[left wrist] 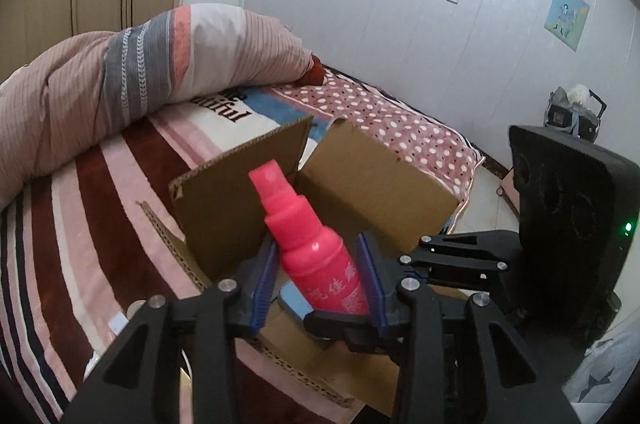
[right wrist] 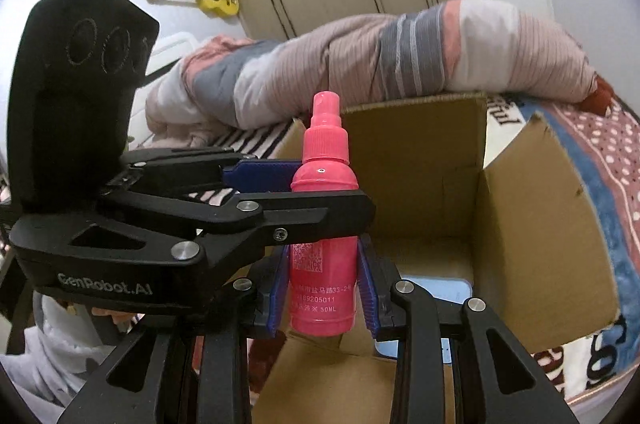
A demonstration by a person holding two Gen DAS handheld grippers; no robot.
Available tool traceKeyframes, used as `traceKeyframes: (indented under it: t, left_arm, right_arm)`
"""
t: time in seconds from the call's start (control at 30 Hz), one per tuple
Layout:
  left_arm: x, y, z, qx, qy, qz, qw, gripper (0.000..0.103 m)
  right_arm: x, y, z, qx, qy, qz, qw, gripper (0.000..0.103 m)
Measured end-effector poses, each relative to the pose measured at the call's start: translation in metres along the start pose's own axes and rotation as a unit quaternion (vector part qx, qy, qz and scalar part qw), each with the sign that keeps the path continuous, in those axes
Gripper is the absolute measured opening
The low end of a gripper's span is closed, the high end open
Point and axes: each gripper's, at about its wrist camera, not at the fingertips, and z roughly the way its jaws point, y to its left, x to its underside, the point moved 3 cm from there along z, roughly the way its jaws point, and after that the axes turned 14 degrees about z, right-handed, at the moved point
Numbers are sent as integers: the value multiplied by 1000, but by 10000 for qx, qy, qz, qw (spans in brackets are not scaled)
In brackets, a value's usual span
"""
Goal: Organize rigid objects
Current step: 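Lower the pink spray bottle into the box and open the right gripper, then move the right gripper back to the white contact lens case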
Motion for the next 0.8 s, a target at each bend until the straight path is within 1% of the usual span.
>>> traceKeyframes:
  t: [0.07, 0.13, 0.17, 0.23, 0.3, 0.43, 0.47, 0.6, 0.67, 0.77, 0.8]
  left_arm:
    - [4, 3, -4, -78, -30, -19, 10000, 42]
    - [4, 4, -12, -135, -115, -17, 9998, 50]
    - [5, 6, -22, -172, -214, -21, 9996, 53]
    - [7, 11, -41, -264, -408, -66, 9988, 63]
    - [11, 18, -62, -365, -560, -95, 9977, 68]
    - [29, 35, -100, -824, -696, -179, 9940, 71]
    - [37, 40, -111, -951, -753, -241, 9923, 71]
    - [67, 60, -144, -1235, -903, -520, 9869, 73]
    - [86, 72, -157, -1427, -907, -663, 9834, 73]
    - [114, 86, -167, -1745, -826, -787, 9780, 74]
    - [124, 91, -168, -1858, -772, -819, 9761, 77]
  right_arm:
    - [-2, -3, 7, 121, 85, 46, 9999, 29]
    - [-3, -4, 8, 217, 132, 119, 9996, 29]
    - [-3, -5, 8, 261, 131, 153, 9995, 30]
    - [-5, -5, 6, 279, 82, 181, 9994, 30]
    - [-4, 2, 0, 275, -18, 168, 9995, 33]
    - [-3, 27, -15, 218, -278, -17, 9994, 34]
    - [-2, 35, -18, 162, -330, -80, 9993, 34]
    - [6, 82, -21, -189, -443, -504, 9976, 34]
    - [13, 105, -16, -325, -389, -727, 9961, 34]
    - [25, 134, 3, -436, -155, -979, 9941, 34]
    - [31, 143, 14, -467, -31, -1041, 9935, 34]
